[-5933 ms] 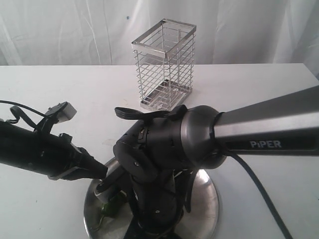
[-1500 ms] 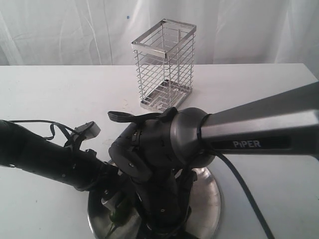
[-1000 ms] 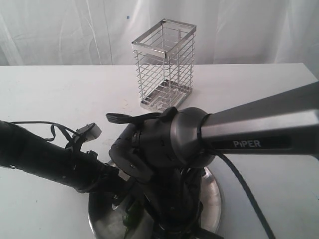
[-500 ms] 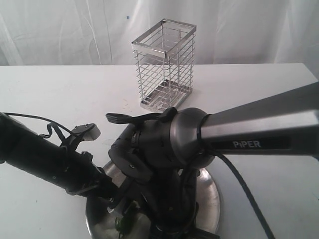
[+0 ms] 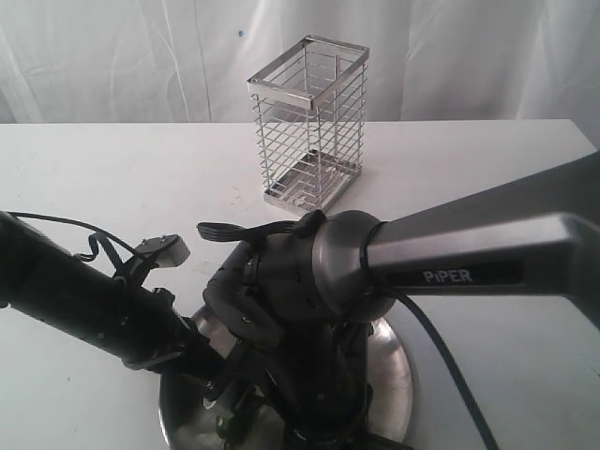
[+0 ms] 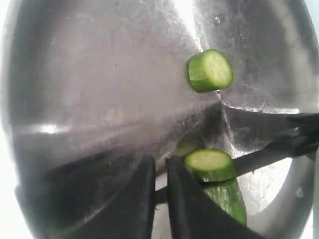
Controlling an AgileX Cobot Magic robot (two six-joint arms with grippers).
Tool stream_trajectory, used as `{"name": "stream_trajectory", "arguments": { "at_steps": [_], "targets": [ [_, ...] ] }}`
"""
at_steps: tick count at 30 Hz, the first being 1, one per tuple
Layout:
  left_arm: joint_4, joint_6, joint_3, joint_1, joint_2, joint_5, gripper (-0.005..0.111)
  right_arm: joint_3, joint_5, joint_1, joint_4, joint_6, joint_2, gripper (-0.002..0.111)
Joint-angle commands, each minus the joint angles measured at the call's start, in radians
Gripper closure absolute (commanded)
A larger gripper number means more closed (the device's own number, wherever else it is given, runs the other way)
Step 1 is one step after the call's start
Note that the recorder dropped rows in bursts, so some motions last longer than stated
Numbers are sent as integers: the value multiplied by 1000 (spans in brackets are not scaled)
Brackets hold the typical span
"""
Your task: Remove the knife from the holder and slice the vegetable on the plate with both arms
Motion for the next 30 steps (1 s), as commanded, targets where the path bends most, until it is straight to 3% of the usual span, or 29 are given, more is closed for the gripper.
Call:
{"name": "stream_trajectory", "arguments": {
  "at_steps": [1,2,8,21,27,30],
  "targets": [
    [16,-12,11,-9,-10,40,91,0,-78,-8,-12,3,16,108],
    [16,-12,11,-9,-10,40,91,0,-81,-8,-10,3,16,108],
    [16,-12,11,-9,-10,40,91,0,-80,-8,-10,7,16,79],
    [16,-12,11,-9,-10,38,91,0,-72,-8,-12,-15,-15,77],
    [16,-12,11,-9,-10,35,91,0,-53,-8,-14,-39,-15,65],
    [16,-12,11,-9,-10,35,91,0,-53,-8,-33,-39,-15,64]
  ]
}}
